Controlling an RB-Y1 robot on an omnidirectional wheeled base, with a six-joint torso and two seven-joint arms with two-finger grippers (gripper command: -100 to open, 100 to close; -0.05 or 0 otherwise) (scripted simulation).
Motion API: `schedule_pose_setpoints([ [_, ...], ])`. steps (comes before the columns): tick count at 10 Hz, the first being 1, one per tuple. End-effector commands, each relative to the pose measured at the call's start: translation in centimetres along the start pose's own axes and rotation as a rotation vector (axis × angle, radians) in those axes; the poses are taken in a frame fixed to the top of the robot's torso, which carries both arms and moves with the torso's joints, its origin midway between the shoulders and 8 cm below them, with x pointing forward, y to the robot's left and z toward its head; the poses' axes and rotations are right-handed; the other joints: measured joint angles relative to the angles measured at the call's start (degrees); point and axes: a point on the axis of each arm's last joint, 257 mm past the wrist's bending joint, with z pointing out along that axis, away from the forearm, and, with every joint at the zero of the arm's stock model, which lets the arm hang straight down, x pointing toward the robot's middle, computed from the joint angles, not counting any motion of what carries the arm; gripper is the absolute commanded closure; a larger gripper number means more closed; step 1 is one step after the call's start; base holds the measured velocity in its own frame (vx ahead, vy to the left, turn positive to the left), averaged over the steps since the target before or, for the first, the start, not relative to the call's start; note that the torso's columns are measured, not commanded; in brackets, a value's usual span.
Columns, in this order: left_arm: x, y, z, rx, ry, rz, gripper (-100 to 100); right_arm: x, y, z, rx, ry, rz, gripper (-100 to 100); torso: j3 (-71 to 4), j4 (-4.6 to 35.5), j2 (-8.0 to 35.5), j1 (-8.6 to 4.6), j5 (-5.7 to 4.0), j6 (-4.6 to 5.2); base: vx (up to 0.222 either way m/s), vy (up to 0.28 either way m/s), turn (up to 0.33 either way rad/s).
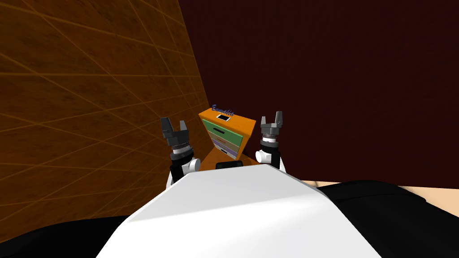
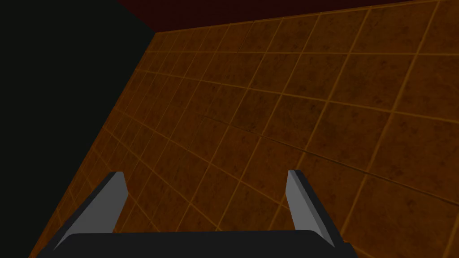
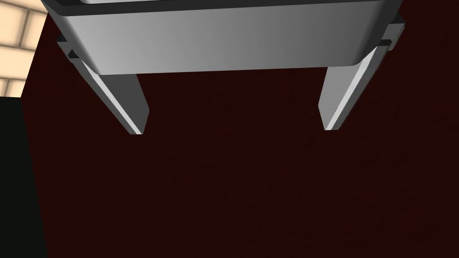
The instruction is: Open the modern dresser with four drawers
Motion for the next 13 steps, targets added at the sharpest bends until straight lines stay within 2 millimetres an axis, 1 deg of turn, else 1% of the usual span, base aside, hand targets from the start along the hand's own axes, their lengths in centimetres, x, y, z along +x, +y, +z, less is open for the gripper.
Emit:
schedule_pose_setpoints([
  [1,0.0,0.0,0.0,0.0,0.0,0.0,0,0.0,0.0,0.0,0.0,0.0,0.0,0,-4.7,2.3,2.3,0.0,0.0,0.0,0.0,0.0,0.0],
  [3,0.0,0.0,0.0,0.0,0.0,0.0,0,0.0,0.0,0.0,0.0,0.0,0.0,0,-20.1,10.1,10.0,0.0,0.0,0.0,0.0,0.0,0.0],
  [9,0.0,0.0,0.0,0.0,0.0,0.0,0,0.0,0.0,0.0,0.0,0.0,0.0,0,-70.7,35.4,35.4,0.0,0.0,0.0,0.0,0.0,0.0],
  [10,0.7,0.3,0.0,-0.009,0.044,0.006,-100,0.0,0.0,0.0,0.0,0.0,0.0,0,-79.2,39.6,39.6,0.0,0.0,0.0,0.008,0.005,-0.054],
  [11,1.0,0.5,0.1,-0.017,0.065,0.008,-100,0.0,0.0,0.0,0.0,0.0,0.0,0,-83.1,41.5,41.5,0.03,0.01,0.01,0.007,0.011,-0.052],
  [13,1.8,1.0,0.1,-0.038,0.106,0.011,-100,0.0,0.0,0.0,0.0,0.0,0.0,0,-84.5,42.2,42.2,0.02,0.01,0.0,0.01,0.012,-0.055],
])
